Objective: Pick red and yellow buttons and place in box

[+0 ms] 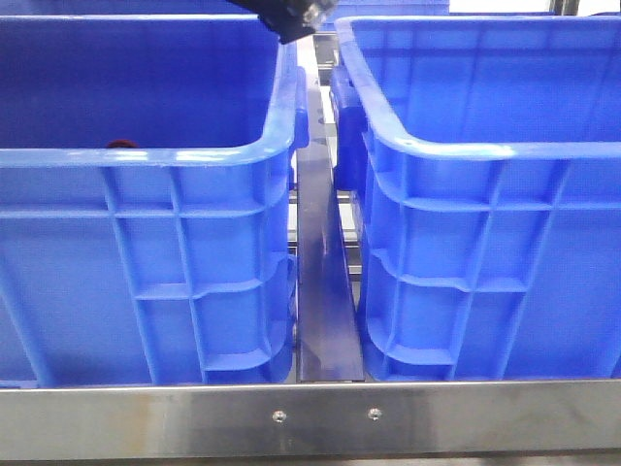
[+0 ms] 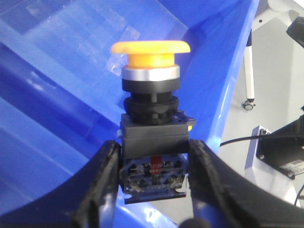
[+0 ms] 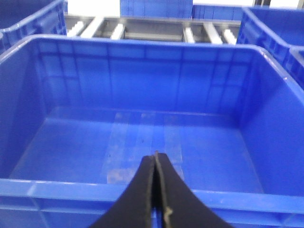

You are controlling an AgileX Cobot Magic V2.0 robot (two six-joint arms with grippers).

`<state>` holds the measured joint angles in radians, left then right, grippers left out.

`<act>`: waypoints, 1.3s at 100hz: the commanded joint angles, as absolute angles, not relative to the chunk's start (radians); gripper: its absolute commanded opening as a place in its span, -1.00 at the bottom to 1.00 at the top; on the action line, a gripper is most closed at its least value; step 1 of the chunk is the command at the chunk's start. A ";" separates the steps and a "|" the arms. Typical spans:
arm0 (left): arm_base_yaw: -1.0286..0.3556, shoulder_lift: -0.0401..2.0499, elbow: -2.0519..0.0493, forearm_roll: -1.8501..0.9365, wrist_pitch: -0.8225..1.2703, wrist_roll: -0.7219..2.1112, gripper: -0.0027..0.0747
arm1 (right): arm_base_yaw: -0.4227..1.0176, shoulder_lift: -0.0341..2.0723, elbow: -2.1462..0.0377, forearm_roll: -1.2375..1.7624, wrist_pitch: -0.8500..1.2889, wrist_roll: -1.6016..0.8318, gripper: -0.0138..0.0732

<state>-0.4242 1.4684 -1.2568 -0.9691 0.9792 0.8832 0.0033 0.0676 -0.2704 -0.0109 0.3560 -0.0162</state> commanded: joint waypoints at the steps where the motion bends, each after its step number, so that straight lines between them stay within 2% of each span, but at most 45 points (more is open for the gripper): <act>1: -0.432 1.434 -1.281 -1.051 0.947 0.889 -0.69 | -0.002 0.148 -0.363 -0.007 0.343 -0.021 -0.81; 14: -0.432 1.435 -1.281 -1.047 0.947 0.889 -0.69 | -0.002 0.285 -0.460 0.000 0.385 -0.021 -0.80; 21: -0.432 1.435 -1.281 -1.047 0.947 0.889 -0.69 | -0.002 0.359 -0.518 0.000 0.413 -0.022 -0.69; 28: -0.432 1.435 -1.281 -1.047 0.947 0.889 -0.69 | -0.002 0.429 -0.577 0.000 0.434 -0.022 -0.44; 37: -0.432 1.435 -1.281 -1.047 0.947 0.889 -0.69 | -0.002 0.511 -0.655 0.021 0.455 -0.022 0.07; 43: -0.432 1.435 -1.281 -1.047 0.947 0.889 -0.69 | 0.001 0.563 -0.696 0.053 0.468 -0.023 0.34; 47: -0.432 1.435 -1.281 -1.047 0.947 0.889 -0.69 | 0.003 0.590 -0.719 0.077 0.476 -0.023 0.48; 52: -0.432 1.435 -1.281 -1.047 0.947 0.889 -0.69 | 0.008 0.628 -0.751 0.119 0.488 -0.023 0.55; 99: -0.432 1.435 -1.281 -1.047 0.949 0.889 -0.69 | 0.235 0.942 -0.908 0.876 0.526 -0.186 0.56; 130: -0.432 1.435 -1.281 -1.047 0.949 0.889 -0.69 | 0.249 1.084 -0.908 1.380 0.555 -0.503 0.56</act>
<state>-0.4246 1.4684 -1.2568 -0.9786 0.9583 0.8877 0.2479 1.0639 -0.8693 1.1972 0.5685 -0.3810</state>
